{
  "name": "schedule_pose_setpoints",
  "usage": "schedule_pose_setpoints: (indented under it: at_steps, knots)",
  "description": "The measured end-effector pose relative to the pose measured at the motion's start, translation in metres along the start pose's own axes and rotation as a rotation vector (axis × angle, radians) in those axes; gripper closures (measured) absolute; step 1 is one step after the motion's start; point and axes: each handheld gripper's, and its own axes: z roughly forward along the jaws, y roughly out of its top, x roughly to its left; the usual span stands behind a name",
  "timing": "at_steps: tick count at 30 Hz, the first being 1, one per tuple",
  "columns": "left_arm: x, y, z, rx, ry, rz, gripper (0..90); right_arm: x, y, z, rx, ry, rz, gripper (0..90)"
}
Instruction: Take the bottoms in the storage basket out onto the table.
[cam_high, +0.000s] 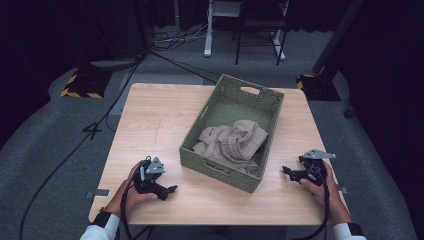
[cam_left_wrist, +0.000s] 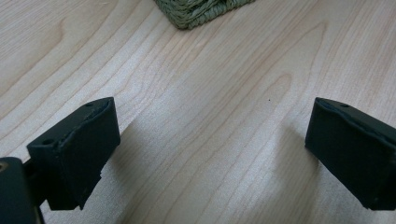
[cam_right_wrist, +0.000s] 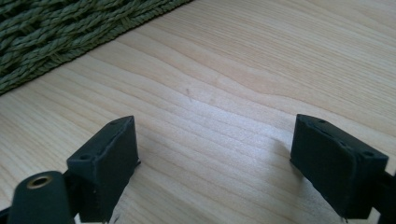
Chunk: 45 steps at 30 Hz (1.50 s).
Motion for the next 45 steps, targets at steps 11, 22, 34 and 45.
schedule_pose_setpoints:
  at_steps: [11,22,34,45]
  knots:
    - [0.0,0.0,0.0,0.0,0.0,0.0,3.5,-0.004,0.0,-0.005,0.027,0.035,-0.012,16.4]
    - [0.0,0.0,0.0,-0.001,0.002,-0.001,3.5,0.014,0.033,-0.039,-0.113,0.121,-0.047,19.5]
    - [0.0,0.0,0.0,0.0,0.002,-0.001,3.5,0.04,0.064,-0.064,-0.182,0.185,-0.153,24.5]
    - [0.0,0.0,0.0,0.0,0.002,-0.001,3.5,0.056,0.078,-0.072,-0.205,0.216,-0.201,23.7]
